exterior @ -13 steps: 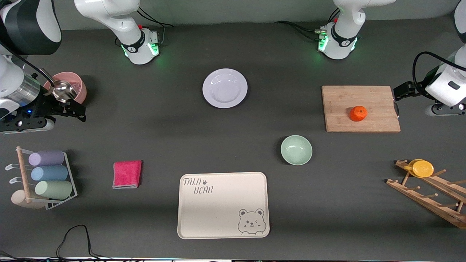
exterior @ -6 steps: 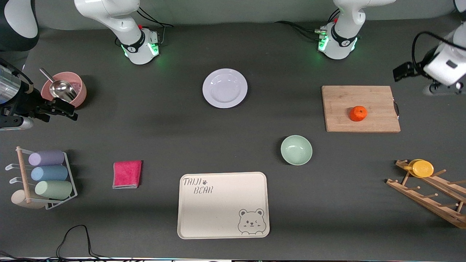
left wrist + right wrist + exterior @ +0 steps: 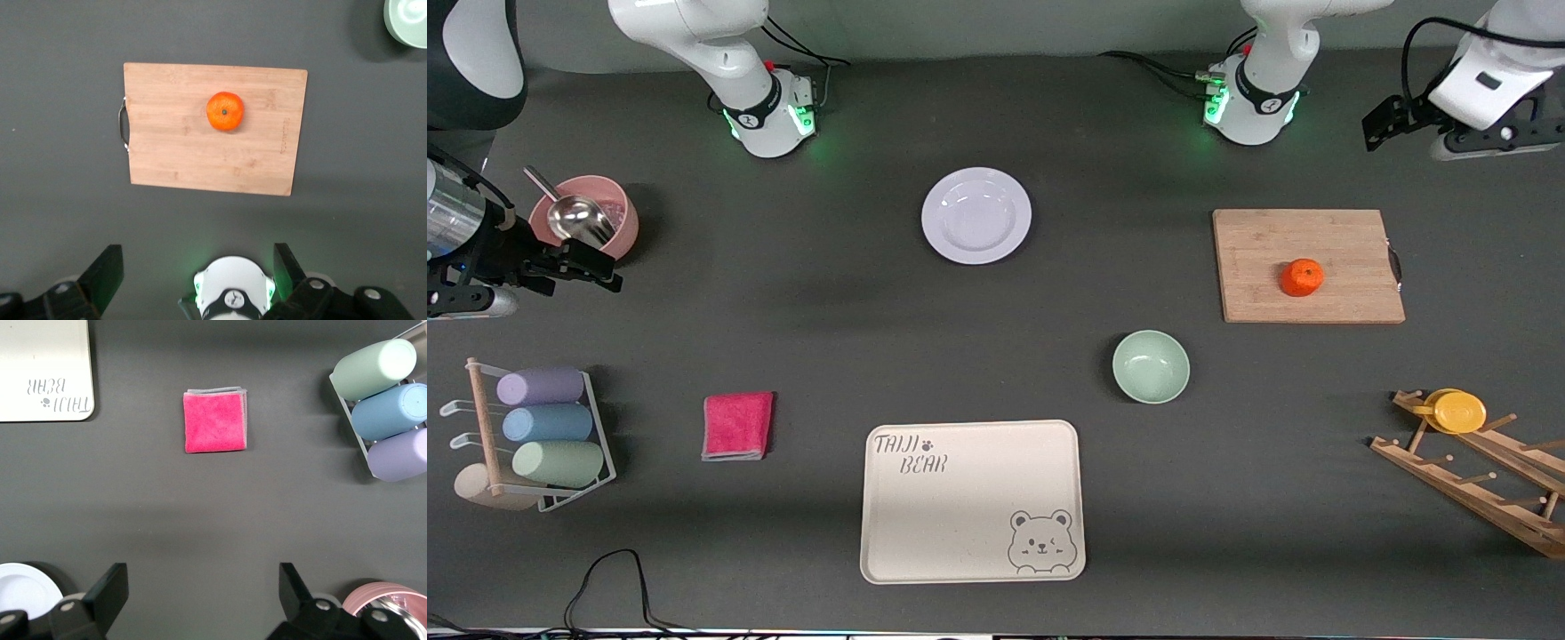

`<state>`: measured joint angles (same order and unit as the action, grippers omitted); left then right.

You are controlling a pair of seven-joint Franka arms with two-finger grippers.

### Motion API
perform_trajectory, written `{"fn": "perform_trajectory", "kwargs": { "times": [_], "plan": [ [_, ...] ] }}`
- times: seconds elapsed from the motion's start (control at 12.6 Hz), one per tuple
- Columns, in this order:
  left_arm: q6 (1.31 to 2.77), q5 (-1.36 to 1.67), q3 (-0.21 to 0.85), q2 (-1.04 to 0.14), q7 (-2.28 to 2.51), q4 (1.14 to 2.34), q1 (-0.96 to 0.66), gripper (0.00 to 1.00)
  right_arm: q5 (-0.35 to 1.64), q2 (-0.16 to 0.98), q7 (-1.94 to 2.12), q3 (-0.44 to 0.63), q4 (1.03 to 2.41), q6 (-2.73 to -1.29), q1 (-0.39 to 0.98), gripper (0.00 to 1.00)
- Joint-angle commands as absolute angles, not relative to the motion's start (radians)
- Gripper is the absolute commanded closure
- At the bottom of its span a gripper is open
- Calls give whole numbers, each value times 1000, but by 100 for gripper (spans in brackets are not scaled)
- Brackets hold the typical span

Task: Place orange and plate with both arms
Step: 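Reach the left gripper down to the orange on the cutting board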

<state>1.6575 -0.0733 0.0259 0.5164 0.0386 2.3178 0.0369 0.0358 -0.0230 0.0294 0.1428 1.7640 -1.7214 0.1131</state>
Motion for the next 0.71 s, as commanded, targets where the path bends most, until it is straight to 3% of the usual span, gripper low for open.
{"fn": "perform_trajectory", "kwargs": {
  "times": [0.0,0.16,0.63],
  "plan": [
    [1848,-71,26,454,38,2454,43,0,51,-28,12,147,1781,-1710,124,0],
    [2009,-72,26,375,38,2548,49,0,75,-25,6,146,1782,-1710,129,0],
    [2329,-72,26,125,40,2637,44,0,227,-23,-36,144,1839,-1723,135,0]
  ]
}}
